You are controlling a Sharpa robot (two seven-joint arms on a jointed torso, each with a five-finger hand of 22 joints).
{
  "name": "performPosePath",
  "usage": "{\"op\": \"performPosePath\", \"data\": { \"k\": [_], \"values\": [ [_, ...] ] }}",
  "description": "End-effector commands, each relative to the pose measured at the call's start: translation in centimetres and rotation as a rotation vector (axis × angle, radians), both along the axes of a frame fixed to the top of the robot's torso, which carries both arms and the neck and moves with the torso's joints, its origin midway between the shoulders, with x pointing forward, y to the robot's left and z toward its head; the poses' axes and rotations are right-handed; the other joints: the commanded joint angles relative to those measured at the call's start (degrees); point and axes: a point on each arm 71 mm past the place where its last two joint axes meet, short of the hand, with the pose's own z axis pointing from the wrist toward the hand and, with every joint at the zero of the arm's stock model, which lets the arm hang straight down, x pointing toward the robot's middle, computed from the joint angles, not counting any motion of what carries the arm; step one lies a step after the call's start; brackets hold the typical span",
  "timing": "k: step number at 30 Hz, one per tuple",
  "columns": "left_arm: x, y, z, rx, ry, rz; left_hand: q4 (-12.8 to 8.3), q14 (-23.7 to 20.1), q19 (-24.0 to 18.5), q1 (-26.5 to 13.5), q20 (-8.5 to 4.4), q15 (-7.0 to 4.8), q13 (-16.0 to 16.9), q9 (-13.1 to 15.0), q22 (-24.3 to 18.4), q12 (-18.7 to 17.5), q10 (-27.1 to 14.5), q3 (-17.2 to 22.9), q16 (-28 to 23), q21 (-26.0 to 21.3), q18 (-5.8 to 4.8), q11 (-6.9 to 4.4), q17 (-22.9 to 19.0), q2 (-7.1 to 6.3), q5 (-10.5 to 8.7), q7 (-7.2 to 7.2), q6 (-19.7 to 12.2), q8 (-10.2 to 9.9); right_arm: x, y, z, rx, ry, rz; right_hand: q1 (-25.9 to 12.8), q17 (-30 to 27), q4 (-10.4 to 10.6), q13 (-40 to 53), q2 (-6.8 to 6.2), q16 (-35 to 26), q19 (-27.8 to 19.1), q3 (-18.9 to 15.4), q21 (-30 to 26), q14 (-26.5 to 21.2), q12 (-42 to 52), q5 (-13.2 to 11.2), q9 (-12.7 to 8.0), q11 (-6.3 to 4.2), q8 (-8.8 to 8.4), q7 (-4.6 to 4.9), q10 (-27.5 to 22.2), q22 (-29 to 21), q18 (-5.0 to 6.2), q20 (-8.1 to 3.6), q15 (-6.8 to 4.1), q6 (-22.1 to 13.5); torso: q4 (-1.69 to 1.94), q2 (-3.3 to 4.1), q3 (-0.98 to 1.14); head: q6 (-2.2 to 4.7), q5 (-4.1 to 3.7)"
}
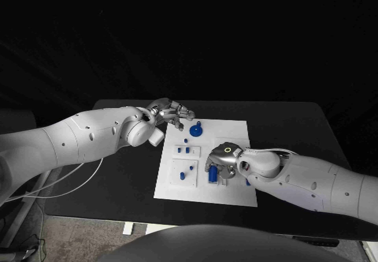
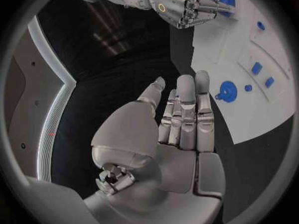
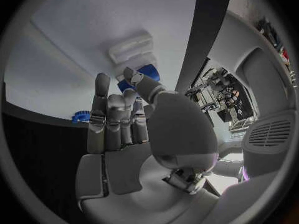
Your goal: Assemble the parts on the task board
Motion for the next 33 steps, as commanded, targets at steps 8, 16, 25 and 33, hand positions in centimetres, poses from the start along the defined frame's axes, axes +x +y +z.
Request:
{"op": "performPosePath", "data": {
  "k": [8, 16, 25, 33],
  "values": [
    [-0.08, -0.11, 0.10, -0.007, 0.001, -0.018, 0.4, -0.3, 0.0, -0.2, 0.29, 0.32, 0.0, 0.1, 0.3, 0.3, -0.4, 0.0, -0.2, -0.3, 0.68, -0.16, 0.0, -0.39, -0.39, -0.03, -0.4, 0.0, -0.10, -0.24, 0.68, 0.060, -0.021, -0.002, -0.5, 0.1, 0.1, 0.0, 0.06, 0.3, 0.7, -0.2, -0.7, 0.6, 0.2, 0.5, 0.1, 0.04, 0.04, 7.16, 0.6, 0.1, 0.89, -0.06, 0.02, 7.6, -0.05, 0.01, 0.03, 0.00, 0.10],
    [-0.10, -0.12, 0.09, -0.006, 0.003, -0.021, 0.4, -0.3, 0.0, -0.2, 0.29, 0.32, 0.0, 0.1, 0.3, 0.3, -0.4, 0.0, -0.2, -0.3, 0.68, -0.16, 0.0, -0.39, -0.39, -0.03, -0.4, 0.0, -0.13, -0.29, 1.18, 0.074, 0.003, -0.003, -0.6, 0.2, 0.1, -0.1, 0.12, 0.2, 1.1, -0.2, -1.3, 0.6, 0.0, 0.6, 0.2, 0.00, 0.02, 7.14, 0.7, 0.4, 0.78, -0.15, -0.03, 7.7, -0.04, 0.00, 0.05, 0.00, -0.01],
    [-0.12, -0.14, 0.10, -0.006, 0.004, -0.022, 0.4, -0.3, -0.1, -0.1, 0.30, 0.34, 0.0, 0.1, 0.3, 0.3, -0.5, -0.1, -0.2, -0.3, 0.68, -0.14, 0.0, -0.51, -0.40, -0.02, -0.4, 0.0, -0.12, -0.35, 0.90, 0.037, 0.061, 0.004, -0.6, 0.1, 0.1, 0.3, 0.76, -0.1, 0.9, -1.3, -2.3, 0.1, 0.1, 1.1, 0.2, 0.14, 0.03, 7.20, 0.1, 1.0, 0.72, 0.00, 0.10, 7.4, -0.11, 0.03, 0.02, 0.00, -0.06],
    [-0.12, -0.15, 0.10, -0.005, 0.004, -0.023, 0.4, -0.3, -0.1, -0.1, 0.30, 0.34, 0.0, 0.1, 0.3, 0.3, -0.5, -0.1, -0.2, -0.3, 0.68, -0.14, 0.0, -0.51, -0.40, -0.02, -0.4, 0.0, -0.23, -0.28, 0.73, 0.023, 0.080, 0.012, -0.6, 0.1, 0.1, 0.3, 0.81, -0.2, 0.9, -1.5, -2.5, 0.0, 0.1, 1.2, 0.2, 0.16, 0.04, 7.19, 0.0, 1.1, 0.72, 0.03, 0.14, 7.4, 0.05, 0.03, 0.08, 0.00, -0.27]
  ]
}}
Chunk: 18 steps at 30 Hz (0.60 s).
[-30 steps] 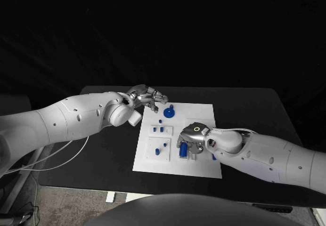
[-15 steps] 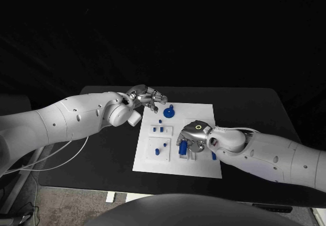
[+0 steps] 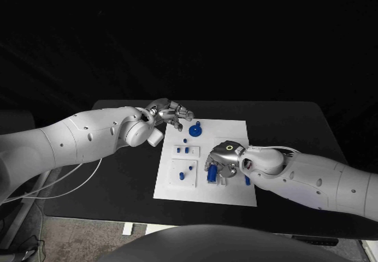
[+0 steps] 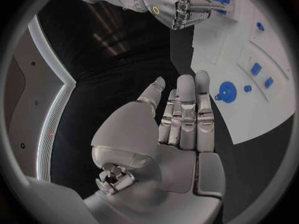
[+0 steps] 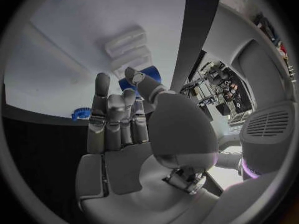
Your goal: Assemble the parts on the task board
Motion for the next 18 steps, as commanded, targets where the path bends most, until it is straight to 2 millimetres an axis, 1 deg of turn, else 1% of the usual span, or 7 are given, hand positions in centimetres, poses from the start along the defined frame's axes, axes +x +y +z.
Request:
{"op": "performPosePath", "data": {
  "k": [1, 8, 18],
  "values": [
    [-0.06, -0.27, 0.10, -0.006, -0.001, -0.019, 0.4, -0.1, -0.1, -0.1, 0.30, 0.12, 0.0, 0.1, 0.3, 0.3, -0.3, -0.1, -0.2, -0.3, 0.69, 0.07, 0.0, -0.51, -0.18, -0.02, -0.4, 0.0, -0.28, 0.18, -0.29, -0.022, 0.039, 0.021, -0.1, -0.1, 0.0, 0.0, 0.38, -0.2, 0.1, -0.3, -0.4, -0.4, 0.1, 0.3, 0.0, 0.17, 0.16, 7.00, -0.4, 0.1, 0.83, 0.34, 0.17, 7.2, 0.16, 0.05, 0.03, 0.00, -0.09],
    [-0.05, -0.27, 0.10, -0.006, -0.001, -0.019, 0.4, -0.1, -0.1, -0.1, 0.30, 0.12, 0.0, 0.1, 0.3, 0.3, -0.3, -0.1, -0.2, -0.3, 0.69, 0.07, 0.0, -0.51, -0.18, -0.02, -0.4, 0.0, -0.16, -0.05, -0.65, -0.034, 0.046, 0.014, -0.1, -0.2, 0.0, 0.1, 0.50, -0.3, 0.2, -0.5, -0.7, -0.6, 0.0, 0.2, 0.0, 0.20, 0.16, 7.01, -0.5, 0.3, 0.84, 0.39, 0.21, 7.1, 0.04, 0.04, 0.01, 0.00, -0.16],
    [-0.05, -0.30, 0.09, -0.006, -0.001, -0.020, 0.4, -0.1, -0.1, -0.1, 0.30, 0.12, 0.0, 0.1, 0.3, 0.3, -0.3, -0.1, -0.2, -0.3, 0.69, 0.07, 0.0, -0.51, -0.18, -0.02, -0.4, 0.0, -0.28, -0.07, -1.19, -0.047, 0.060, 0.013, 0.0, -0.9, -0.1, 0.0, 0.57, -1.0, -0.2, -0.7, -1.3, -1.3, -0.3, 0.0, -0.1, 0.22, 0.14, 7.01, -1.0, 0.7, 0.74, 0.51, 0.29, 6.6, 0.16, 0.03, -0.04, 0.00, -0.18]
  ]
}}
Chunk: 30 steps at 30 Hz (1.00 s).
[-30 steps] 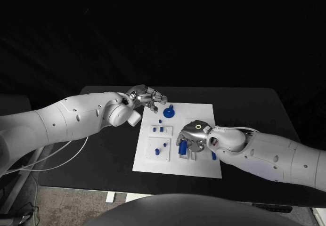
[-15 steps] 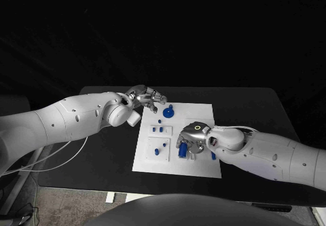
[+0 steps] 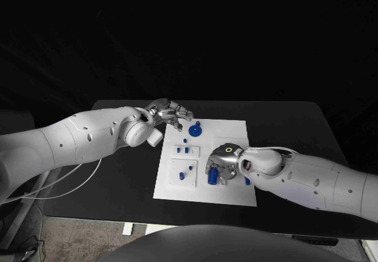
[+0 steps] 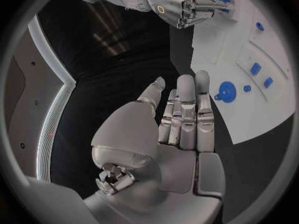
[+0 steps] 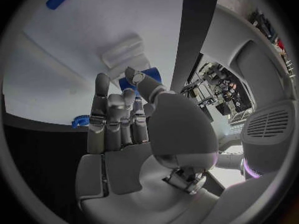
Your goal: Assemble the parts on the task board
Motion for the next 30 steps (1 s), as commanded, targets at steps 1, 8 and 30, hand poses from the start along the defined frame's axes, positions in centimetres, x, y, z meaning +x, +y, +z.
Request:
{"op": "performPosePath", "data": {
  "k": [1, 8, 30],
  "values": [
    [-0.05, -0.26, 0.10, -0.006, -0.002, -0.018, 0.4, -0.1, -0.1, -0.1, 0.30, 0.13, 0.0, 0.1, 0.3, 0.3, -0.3, -0.1, -0.2, -0.3, 0.68, 0.07, 0.0, -0.51, -0.18, -0.02, -0.4, 0.0, -0.17, 0.02, -0.36, -0.019, 0.021, 0.010, -0.1, -0.2, 0.0, 0.0, 0.60, -0.3, -0.1, -0.4, -0.3, -0.6, -0.3, 0.0, 0.0, 0.02, 0.14, 7.02, -0.4, 0.2, 0.73, 0.31, -0.09, 6.4, 0.04, 0.00, -0.02, 0.00, 0.01],
    [-0.05, -0.24, 0.10, -0.006, -0.001, -0.018, 0.4, -0.1, -0.1, -0.1, 0.30, 0.13, 0.0, 0.1, 0.3, 0.3, -0.3, -0.1, -0.2, -0.3, 0.68, 0.07, 0.0, -0.51, -0.18, -0.02, -0.4, 0.0, -0.02, -0.09, -0.52, -0.028, 0.017, -0.001, 0.1, -0.9, -0.1, 0.0, 0.42, -0.9, -0.5, -0.3, -0.6, -1.4, -0.3, -0.6, -1.0, -0.58, 0.03, 6.81, -1.1, 0.8, 0.31, 0.22, -0.36, 2.2, 0.01, -0.02, -0.06, 0.00, 0.06],
    [-0.06, -0.22, 0.07, -0.004, 0.002, -0.020, 0.4, -0.1, -0.1, -0.1, 0.30, 0.13, 0.0, 0.1, 0.3, 0.3, -0.3, -0.1, -0.2, -0.3, 0.68, 0.07, 0.0, -0.51, -0.18, -0.02, -0.4, 0.0, 0.21, -0.22, -0.64, -0.045, 0.009, -0.022, 2.2, -2.8, 0.6, -1.8, -1.58, -2.0, -0.1, -1.3, -2.8, -3.3, -1.2, -0.6, -2.0, -1.28, 0.12, 4.06, -1.8, 0.8, -1.13, -0.37, -0.76, -11.8, -0.02, -0.03, -0.03, 0.00, 0.10]
  ]
}}
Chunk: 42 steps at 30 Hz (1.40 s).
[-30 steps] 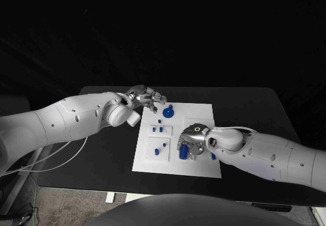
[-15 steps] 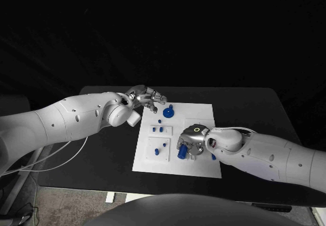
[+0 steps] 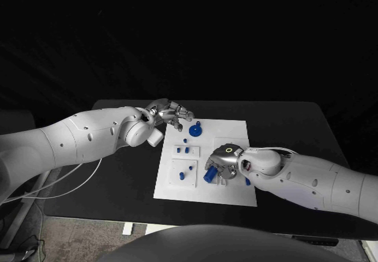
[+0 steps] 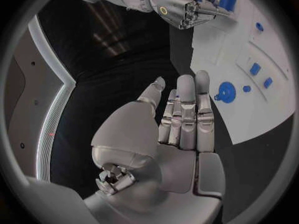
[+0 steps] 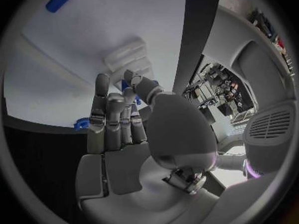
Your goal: Assemble the parts on the task board
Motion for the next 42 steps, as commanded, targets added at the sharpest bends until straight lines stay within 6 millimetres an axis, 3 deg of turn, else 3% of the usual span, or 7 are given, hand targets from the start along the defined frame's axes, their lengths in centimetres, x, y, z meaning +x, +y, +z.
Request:
{"op": "performPosePath", "data": {
  "k": [1, 14, 23, 35, 42],
  "values": [
    [-0.05, -0.23, 0.09, -0.005, 0.000, -0.018, 0.4, -0.1, -0.1, -0.1, 0.30, 0.13, 0.0, 0.1, 0.3, 0.3, -0.3, -0.1, -0.2, -0.3, 0.69, 0.07, 0.0, -0.51, -0.18, -0.02, -0.4, 0.0, -0.03, -0.19, -0.21, -0.027, 0.006, -0.005, 0.9, -0.1, 0.1, -0.2, -0.20, -0.2, 0.4, -0.5, -0.5, -0.3, -0.1, 0.1, 0.0, -0.04, -0.17, -0.03, -0.6, 0.0, -1.13, -0.38, -0.04, -0.1, -0.01, -0.02, 0.03, 0.01, -0.04],
    [-0.04, -0.23, 0.08, -0.004, 0.001, -0.019, 0.4, -0.1, -0.1, -0.1, 0.30, 0.13, 0.0, 0.1, 0.3, 0.3, -0.3, -0.1, -0.2, -0.3, 0.69, 0.07, 0.0, -0.51, -0.18, -0.02, -0.4, 0.0, -0.32, -0.02, -0.04, -0.010, 0.003, 0.008, 1.0, -0.2, -0.3, -0.4, -0.05, 0.3, 0.4, 0.4, -1.1, -0.4, 0.3, 0.5, 0.0, 0.10, -0.19, 0.35, -0.7, 1.2, -0.95, -0.35, 0.02, 2.1, 0.00, 0.00, 0.06, 0.01, -0.07],
    [-0.05, -0.23, 0.06, -0.003, 0.004, -0.021, 0.5, -0.1, -0.1, 0.0, 0.31, 0.13, 0.0, 0.1, 0.3, 0.3, -0.4, 0.0, -0.2, -0.3, 0.71, 0.08, 0.0, -0.52, -0.18, 0.01, -0.5, 0.0, -0.67, 0.36, 0.41, 0.052, -0.015, 0.032, 0.6, 0.9, -0.5, 0.1, -0.15, 1.8, 0.6, 4.3, -0.9, 0.6, 1.4, 0.5, 0.2, 0.11, -0.20, 0.90, -0.5, 2.8, -0.39, -0.46, -0.06, 6.8, 0.05, 0.01, 0.04, 0.01, -0.05],
    [-0.07, -0.16, 0.04, -0.001, 0.006, -0.021, 0.5, -0.1, -0.1, 0.0, 0.31, 0.13, 0.0, 0.1, 0.3, 0.3, -0.4, 0.0, -0.2, -0.3, 0.71, 0.08, 0.0, -0.52, -0.18, 0.01, -0.5, 0.0, -0.85, 0.39, 0.36, 0.047, 0.000, 0.034, 1.2, 0.7, -0.5, 0.1, -0.67, 1.7, 0.3, 5.0, -1.6, 0.1, 1.4, 0.7, 0.1, 0.11, -0.23, 0.40, -0.8, 3.4, -0.22, -0.36, -0.01, 5.4, -0.06, -0.01, 0.04, 0.01, 0.00],
    [-0.07, -0.14, 0.04, 0.000, 0.007, -0.021, 0.5, -0.1, -0.1, 0.0, 0.31, 0.13, 0.0, 0.1, 0.3, 0.3, -0.4, 0.0, -0.2, -0.3, 0.71, 0.08, 0.0, -0.52, -0.18, 0.01, -0.5, 0.0, -0.74, 0.24, 0.24, 0.029, 0.000, 0.025, 2.0, 0.2, -0.4, -0.1, -1.32, 1.3, 0.2, 6.2, -2.6, -0.4, 1.1, 0.9, 0.0, 0.05, -0.24, -0.45, -1.0, 3.0, -0.16, -0.37, -0.04, 2.7, -0.03, 0.00, 0.07, 0.01, -0.10]
  ]
}}
